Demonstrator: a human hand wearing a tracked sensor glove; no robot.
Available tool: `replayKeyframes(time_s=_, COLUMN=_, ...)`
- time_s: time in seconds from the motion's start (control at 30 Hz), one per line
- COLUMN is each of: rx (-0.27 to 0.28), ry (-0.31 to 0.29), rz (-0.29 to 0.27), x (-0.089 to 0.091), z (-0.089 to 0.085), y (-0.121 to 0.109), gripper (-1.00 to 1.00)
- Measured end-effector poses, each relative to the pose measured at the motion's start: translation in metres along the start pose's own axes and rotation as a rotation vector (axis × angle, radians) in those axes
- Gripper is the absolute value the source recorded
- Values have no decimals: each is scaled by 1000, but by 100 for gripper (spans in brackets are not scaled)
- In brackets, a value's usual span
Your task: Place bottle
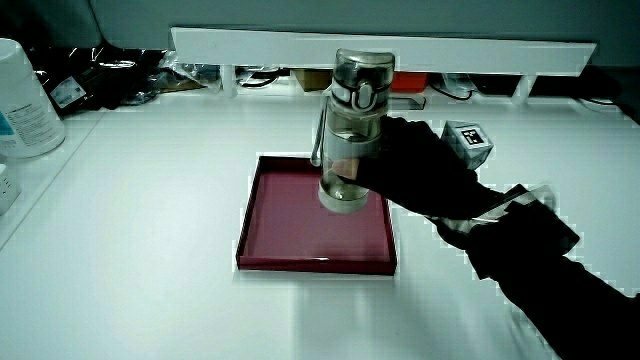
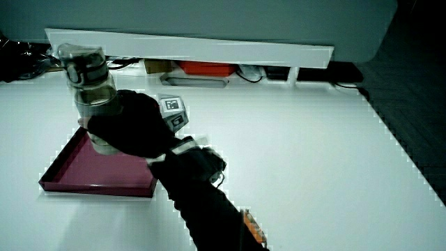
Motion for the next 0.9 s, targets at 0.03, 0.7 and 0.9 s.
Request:
replayKeyframes(time_s=0.03, rx=0, ry=-16, rz=-18, x=2, z=-2, y=-1, gripper=0)
replayKeyframes(time_s=0.7, rx=-59, ry=17, rz=-243, x=58, z=-28, y=-8, gripper=0)
replayKeyframes(time_s=0.9, rx=-69, ry=39, rz=-256, x=61, z=-27, y=-9, gripper=0)
